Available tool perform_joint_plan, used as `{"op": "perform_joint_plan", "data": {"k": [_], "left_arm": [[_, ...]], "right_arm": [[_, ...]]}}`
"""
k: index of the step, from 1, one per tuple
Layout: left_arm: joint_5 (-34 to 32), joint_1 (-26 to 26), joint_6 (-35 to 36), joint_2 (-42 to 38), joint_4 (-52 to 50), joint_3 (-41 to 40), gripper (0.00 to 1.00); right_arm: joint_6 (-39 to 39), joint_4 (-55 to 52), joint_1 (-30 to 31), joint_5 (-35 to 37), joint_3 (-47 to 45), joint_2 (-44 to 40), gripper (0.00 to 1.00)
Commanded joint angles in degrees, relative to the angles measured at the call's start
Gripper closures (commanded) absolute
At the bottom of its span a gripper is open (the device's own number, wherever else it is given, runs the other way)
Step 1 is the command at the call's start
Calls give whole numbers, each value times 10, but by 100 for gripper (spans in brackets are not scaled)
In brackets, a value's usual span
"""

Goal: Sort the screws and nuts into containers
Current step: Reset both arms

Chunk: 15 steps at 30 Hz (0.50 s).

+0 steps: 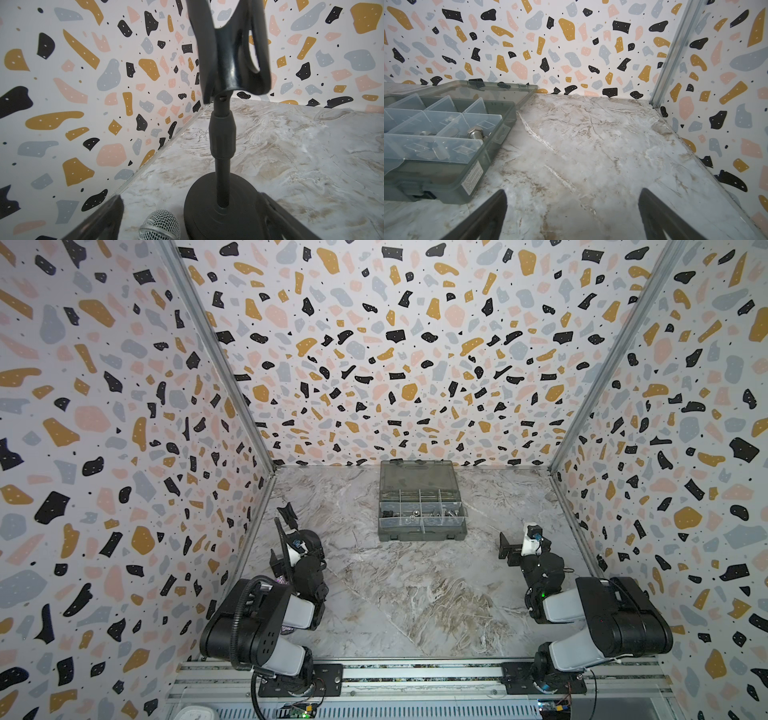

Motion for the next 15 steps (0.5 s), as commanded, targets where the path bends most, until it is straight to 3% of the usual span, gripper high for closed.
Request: {"op": "perform_joint_plan", "data": {"k": [1,15], "left_arm": [[-12,4,-9,-6,15,14,0],[-11,12,-19,-6,-4,23,0]], "right_arm": [[3,-16,9,15,14,-1,1],[-5,-25,23,34,20,0,1]]}}
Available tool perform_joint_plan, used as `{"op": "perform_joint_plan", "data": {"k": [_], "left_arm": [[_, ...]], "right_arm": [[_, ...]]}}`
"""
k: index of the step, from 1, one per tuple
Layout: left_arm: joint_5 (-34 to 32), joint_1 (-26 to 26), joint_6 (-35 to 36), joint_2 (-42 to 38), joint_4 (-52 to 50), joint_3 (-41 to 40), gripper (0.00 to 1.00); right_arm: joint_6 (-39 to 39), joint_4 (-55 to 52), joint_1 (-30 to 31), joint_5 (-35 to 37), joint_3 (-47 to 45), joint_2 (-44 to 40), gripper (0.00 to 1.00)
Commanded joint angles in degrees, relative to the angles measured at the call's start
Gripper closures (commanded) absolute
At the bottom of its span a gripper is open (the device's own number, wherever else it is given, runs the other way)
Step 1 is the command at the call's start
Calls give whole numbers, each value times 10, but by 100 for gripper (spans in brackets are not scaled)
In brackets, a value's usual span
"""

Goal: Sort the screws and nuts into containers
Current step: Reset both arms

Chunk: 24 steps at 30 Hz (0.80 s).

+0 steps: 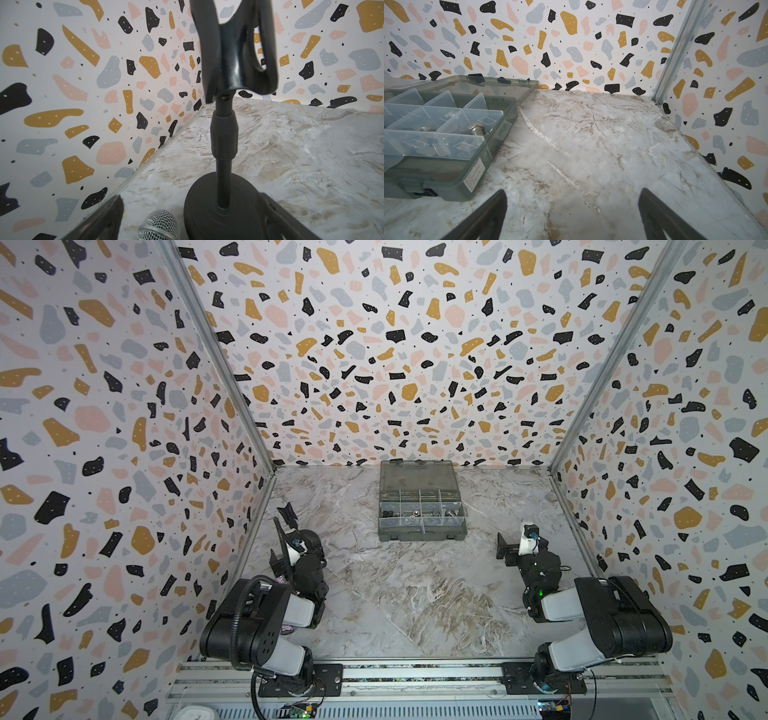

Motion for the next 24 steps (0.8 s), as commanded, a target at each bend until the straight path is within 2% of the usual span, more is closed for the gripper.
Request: {"op": "perform_joint_plan", "data": {"k": [1,24], "left_arm": [[-8,8,-9,-6,13,13,0],[-4,10,-11,-7,8,14,0]], "right_arm": [[-4,-6,3,7,12,0,1],[-4,-6,3,7,12,0,1]]}}
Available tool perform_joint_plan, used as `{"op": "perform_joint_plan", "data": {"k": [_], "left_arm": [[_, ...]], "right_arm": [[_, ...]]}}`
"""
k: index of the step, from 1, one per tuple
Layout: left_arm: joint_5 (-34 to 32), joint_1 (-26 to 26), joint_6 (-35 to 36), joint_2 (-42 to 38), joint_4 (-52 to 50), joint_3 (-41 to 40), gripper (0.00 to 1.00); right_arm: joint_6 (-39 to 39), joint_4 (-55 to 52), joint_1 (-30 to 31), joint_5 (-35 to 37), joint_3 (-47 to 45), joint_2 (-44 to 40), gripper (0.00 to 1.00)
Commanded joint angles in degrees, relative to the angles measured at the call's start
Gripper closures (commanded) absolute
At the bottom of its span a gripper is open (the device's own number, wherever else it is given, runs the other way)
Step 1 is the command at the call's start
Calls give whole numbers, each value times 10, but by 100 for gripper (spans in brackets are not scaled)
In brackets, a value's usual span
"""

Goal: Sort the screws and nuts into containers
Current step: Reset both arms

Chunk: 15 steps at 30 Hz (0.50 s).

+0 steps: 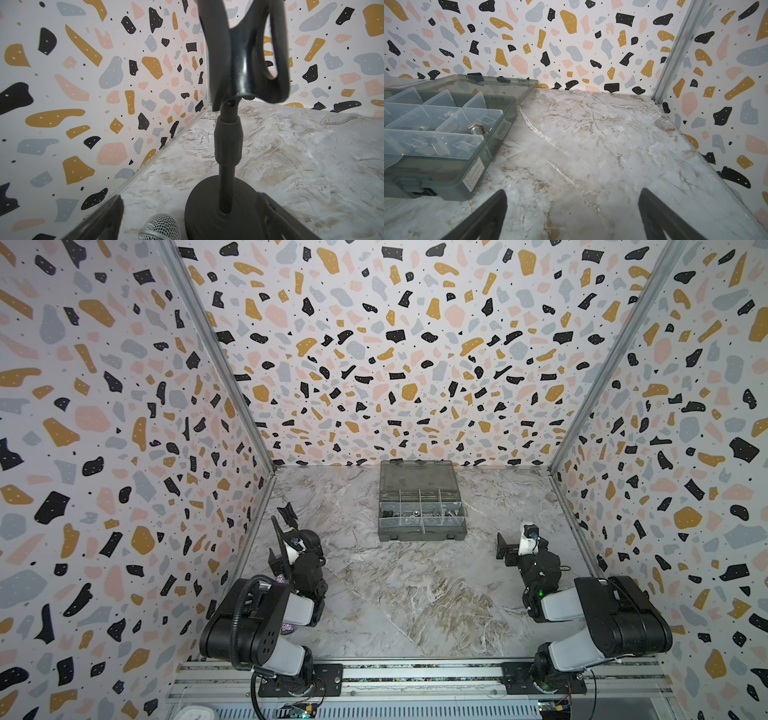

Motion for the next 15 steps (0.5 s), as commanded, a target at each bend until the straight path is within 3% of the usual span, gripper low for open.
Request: {"op": "perform_joint_plan", "data": {"k": [1,15], "left_arm": [[-5,4,-6,-6,12,9,1],[-5,5,-6,-7,11,9,0]], "right_arm": [[-4,-4,2,4,12,-1,1],[-3,-12,2,3,17,1,1]]}}
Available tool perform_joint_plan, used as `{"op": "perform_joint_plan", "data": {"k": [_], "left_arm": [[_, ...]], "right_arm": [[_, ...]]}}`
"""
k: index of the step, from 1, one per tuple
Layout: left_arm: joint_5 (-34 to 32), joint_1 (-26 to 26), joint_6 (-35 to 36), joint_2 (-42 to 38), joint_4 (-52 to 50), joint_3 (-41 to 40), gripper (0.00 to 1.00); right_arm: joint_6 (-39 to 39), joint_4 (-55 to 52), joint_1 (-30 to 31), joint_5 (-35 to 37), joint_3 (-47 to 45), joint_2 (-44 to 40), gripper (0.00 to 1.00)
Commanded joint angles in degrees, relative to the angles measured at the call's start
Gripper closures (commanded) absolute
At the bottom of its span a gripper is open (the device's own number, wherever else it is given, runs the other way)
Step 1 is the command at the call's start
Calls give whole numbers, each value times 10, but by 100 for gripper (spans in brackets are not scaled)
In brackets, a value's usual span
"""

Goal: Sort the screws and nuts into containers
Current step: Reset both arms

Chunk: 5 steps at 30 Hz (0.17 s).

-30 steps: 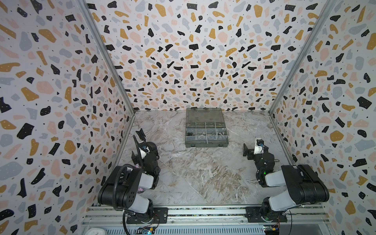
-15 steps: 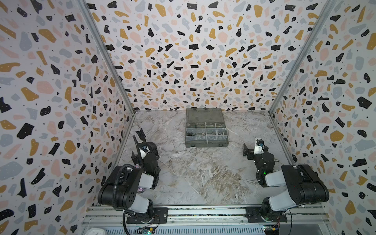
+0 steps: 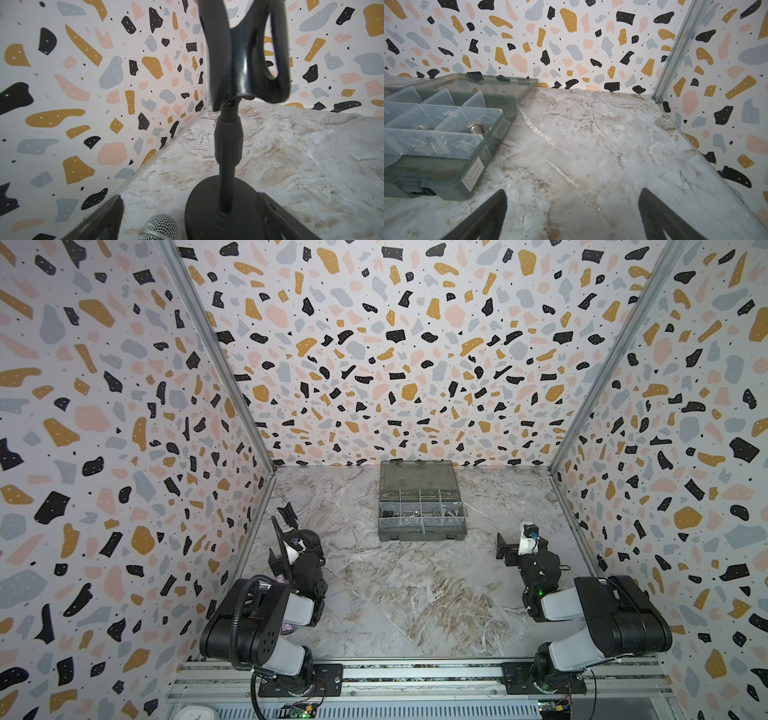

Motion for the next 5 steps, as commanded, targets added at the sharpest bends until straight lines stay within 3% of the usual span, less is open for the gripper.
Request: {"op": "perform_joint_plan", "data": {"k": [1,5], "left_arm": [[-5,4,-6,-7,12,8,0],[-5,4,-7,-8,12,8,0]], "right_arm": [[-3,-7,2,3,15,0,1],[-4,-3,2,3,12,-1,1]]}}
